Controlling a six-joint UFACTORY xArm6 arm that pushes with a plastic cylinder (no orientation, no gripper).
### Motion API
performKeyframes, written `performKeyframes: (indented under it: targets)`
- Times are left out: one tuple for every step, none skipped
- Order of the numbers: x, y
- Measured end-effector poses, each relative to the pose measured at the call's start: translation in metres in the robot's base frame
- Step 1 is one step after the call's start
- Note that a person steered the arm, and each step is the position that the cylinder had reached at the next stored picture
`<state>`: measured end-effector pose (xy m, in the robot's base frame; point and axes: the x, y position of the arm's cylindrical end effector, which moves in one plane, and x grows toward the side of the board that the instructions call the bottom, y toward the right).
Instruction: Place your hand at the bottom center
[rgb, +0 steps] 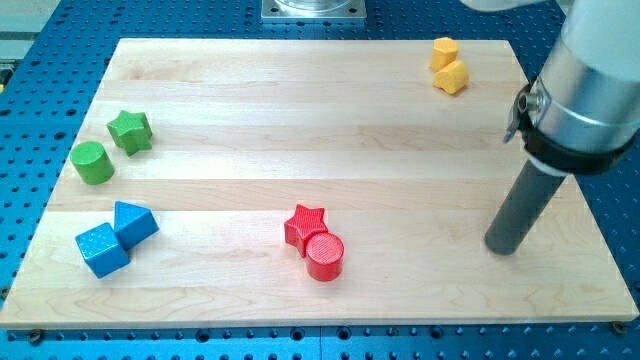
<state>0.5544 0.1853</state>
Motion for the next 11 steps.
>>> performKeyframes:
  targets:
    - [0.01,-0.024]
    - [0.03,-0.049]
    - [0.029,-0.052]
    - [0.028,-0.043]
    - [0.028,-0.042]
    - [0.028,-0.045]
    - [0.028,-0.048]
    - [0.028,-0.048]
    - [0.045,-0.095]
    - [0.05,-0.113]
    - [0.065,-0.152]
